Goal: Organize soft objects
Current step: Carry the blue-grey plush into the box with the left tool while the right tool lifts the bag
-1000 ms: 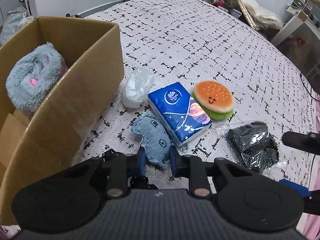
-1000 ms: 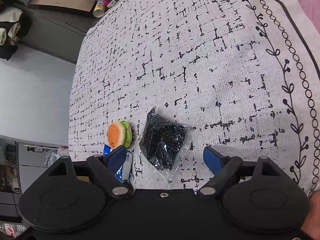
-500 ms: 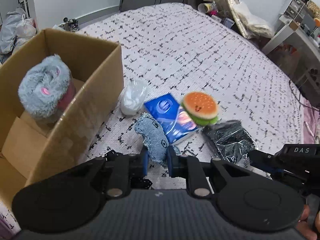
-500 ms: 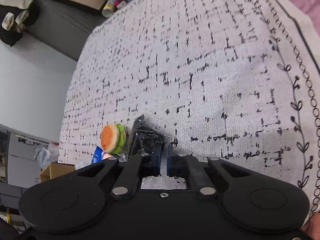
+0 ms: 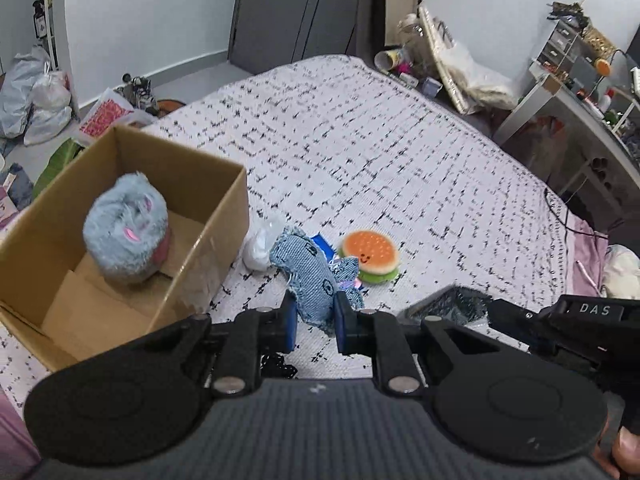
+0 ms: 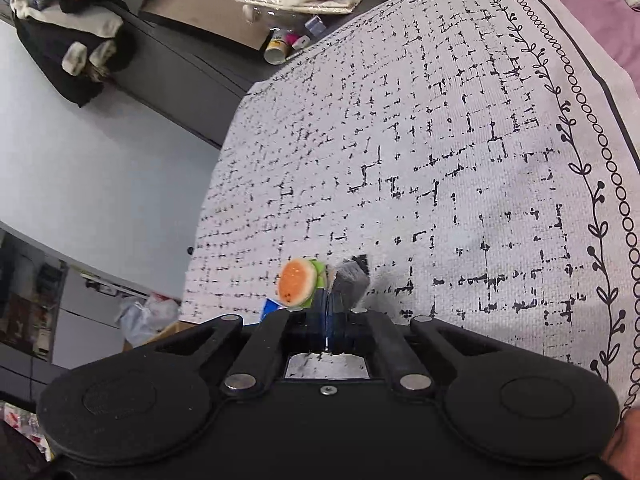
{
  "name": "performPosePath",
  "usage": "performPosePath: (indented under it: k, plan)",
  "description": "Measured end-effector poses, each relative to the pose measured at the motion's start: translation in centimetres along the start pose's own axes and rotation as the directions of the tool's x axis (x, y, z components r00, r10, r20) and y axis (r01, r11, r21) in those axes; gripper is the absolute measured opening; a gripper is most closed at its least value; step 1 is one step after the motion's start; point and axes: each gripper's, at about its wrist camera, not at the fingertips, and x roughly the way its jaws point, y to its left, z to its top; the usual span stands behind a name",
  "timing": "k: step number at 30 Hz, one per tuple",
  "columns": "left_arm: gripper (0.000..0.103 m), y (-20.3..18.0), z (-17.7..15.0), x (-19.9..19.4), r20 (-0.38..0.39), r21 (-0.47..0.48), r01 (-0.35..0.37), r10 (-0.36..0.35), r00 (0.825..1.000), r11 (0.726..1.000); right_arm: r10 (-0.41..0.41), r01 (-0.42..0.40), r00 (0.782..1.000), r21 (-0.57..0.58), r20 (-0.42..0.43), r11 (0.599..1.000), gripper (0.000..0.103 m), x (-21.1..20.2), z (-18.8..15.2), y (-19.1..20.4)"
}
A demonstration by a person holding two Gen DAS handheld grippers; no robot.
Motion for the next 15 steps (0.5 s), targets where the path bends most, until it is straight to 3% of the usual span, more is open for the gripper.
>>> performPosePath:
  k: [15]
  plan:
    - [0.017,0.6,1.4,-4.1,0.077,0.005,0.012,-0.012,0.997,1.0,0.135,-0.135,0.991,-0.049,0.004,0.99,0.0,-1.7,-0.5,2.1]
